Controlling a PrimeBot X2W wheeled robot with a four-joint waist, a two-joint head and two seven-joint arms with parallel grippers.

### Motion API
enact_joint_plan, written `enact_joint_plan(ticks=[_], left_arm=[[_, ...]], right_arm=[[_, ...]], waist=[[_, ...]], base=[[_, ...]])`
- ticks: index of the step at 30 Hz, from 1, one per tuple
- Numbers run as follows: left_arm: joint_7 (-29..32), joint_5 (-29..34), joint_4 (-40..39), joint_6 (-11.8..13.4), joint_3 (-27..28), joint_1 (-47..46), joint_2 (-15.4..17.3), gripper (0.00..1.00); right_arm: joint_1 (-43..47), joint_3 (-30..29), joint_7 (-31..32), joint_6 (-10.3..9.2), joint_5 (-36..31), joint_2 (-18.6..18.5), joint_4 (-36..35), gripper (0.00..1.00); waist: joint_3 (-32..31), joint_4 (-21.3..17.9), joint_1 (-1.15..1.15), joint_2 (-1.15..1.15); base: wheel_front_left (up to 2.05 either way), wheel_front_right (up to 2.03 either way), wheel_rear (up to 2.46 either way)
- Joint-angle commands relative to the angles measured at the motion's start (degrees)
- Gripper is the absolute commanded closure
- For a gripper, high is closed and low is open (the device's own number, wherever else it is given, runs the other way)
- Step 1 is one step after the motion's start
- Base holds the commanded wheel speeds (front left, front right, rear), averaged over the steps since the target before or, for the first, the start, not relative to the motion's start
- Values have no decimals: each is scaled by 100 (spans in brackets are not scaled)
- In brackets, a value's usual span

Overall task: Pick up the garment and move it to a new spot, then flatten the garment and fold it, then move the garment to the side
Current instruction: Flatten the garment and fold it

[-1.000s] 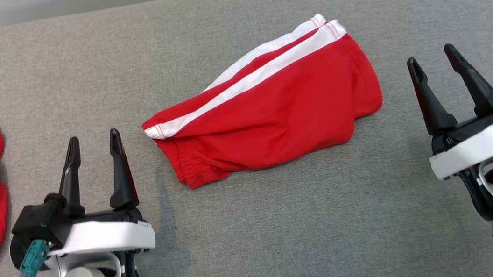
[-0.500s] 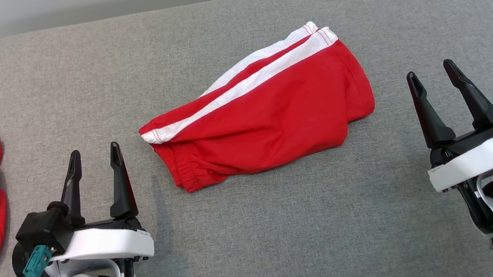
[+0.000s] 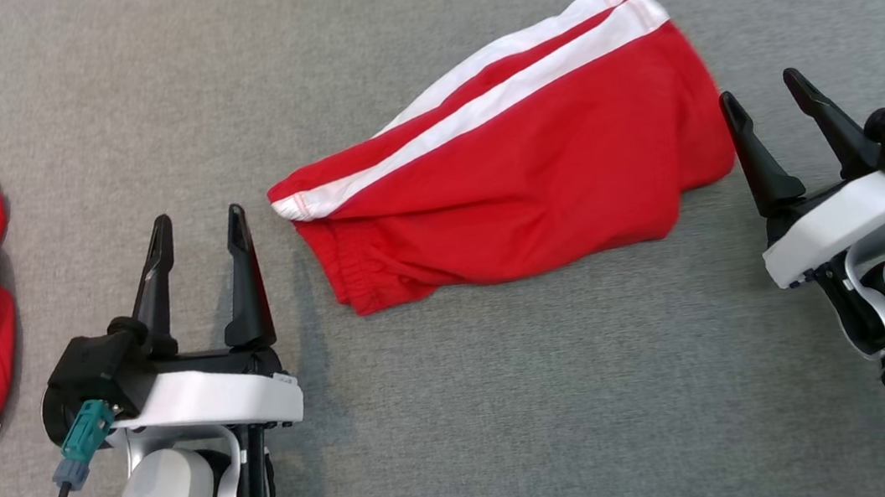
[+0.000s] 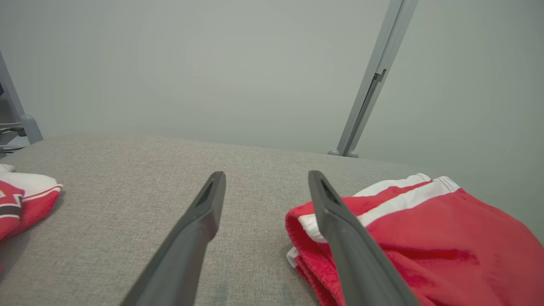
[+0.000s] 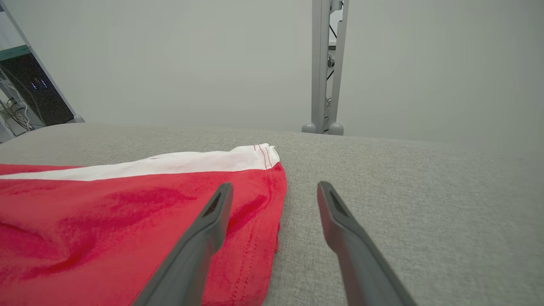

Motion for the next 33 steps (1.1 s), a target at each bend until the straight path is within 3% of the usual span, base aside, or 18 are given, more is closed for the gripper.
enact_joint_plan(ticks=[1, 12, 13, 14, 15, 16, 24, 33], left_arm=[[-26, 67, 6, -36, -6, -108, -17, 0], [-27, 158, 92, -151, 57, -215, -150, 0], [-27, 168, 109, -174, 60, -219, -157, 0], [-27, 187, 121, -194, 66, -233, -159, 0], [-27, 201, 129, -193, 73, -253, -167, 0], [-27, 210, 136, -200, 76, -261, -174, 0], [-27, 271, 172, -250, 176, -135, -185, 0], [-26, 309, 133, -198, 286, 105, -86, 0]], right_arm=[[-142, 86, 20, 2, 92, -16, 258, 0], [-710, 816, 434, 2, 685, 237, 1504, 0], [-753, 873, 483, 2, 765, 259, 1575, 6], [-793, 946, 554, 2, 851, 282, 1654, 55], [-812, 1003, 603, 3, 964, 308, 1707, 94], [-827, 1053, 627, 5, 1068, 322, 1731, 100], [-526, 1230, 253, 5, 1746, 139, 1641, 100], [585, 972, -123, -1, 2217, -121, 1103, 100]], waist=[[168, 153, 0, 0], [331, 213, 0, 0], [336, 210, 0, 0], [338, 208, 0, 0], [337, 203, 0, 0], [332, 197, 0, 0], [197, 77, 0, 0], [-76, -197, 0, 0]], base=[[0, 0, 0], [0, 0, 0], [0, 0, 0], [0, 0, 0], [0, 0, 0], [0, 0, 0], [0, 0, 0], [0, 0, 0]])
